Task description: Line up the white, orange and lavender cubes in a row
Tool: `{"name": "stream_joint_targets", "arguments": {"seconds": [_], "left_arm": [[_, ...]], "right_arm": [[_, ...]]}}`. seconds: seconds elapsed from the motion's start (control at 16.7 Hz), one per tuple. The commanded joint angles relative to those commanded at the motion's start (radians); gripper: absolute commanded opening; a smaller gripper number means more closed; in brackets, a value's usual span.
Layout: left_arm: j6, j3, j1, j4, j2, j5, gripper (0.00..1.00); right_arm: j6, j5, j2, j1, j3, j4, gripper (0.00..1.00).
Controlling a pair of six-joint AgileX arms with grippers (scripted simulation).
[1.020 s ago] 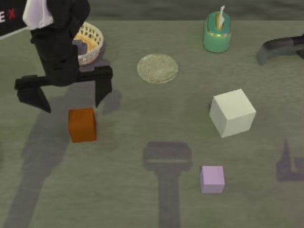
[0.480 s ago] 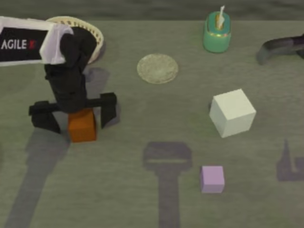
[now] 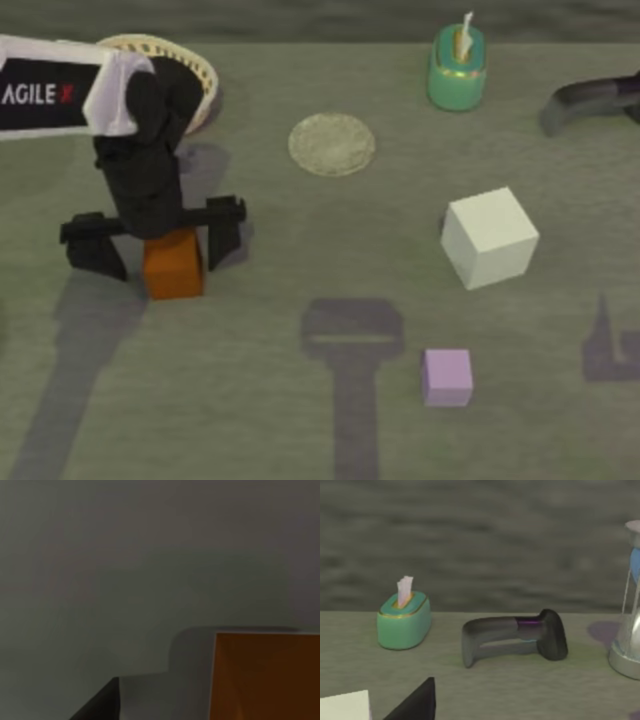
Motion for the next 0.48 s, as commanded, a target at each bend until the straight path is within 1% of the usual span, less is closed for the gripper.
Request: {"name": "stream_joint_targets", "arguments": {"seconds": [0.48], "left_arm": [[0.0, 0.0, 0.0, 0.0, 0.0, 0.0, 0.1]], "right_arm": [[0.0, 0.0, 0.0, 0.0, 0.0, 0.0, 1.0]]}}
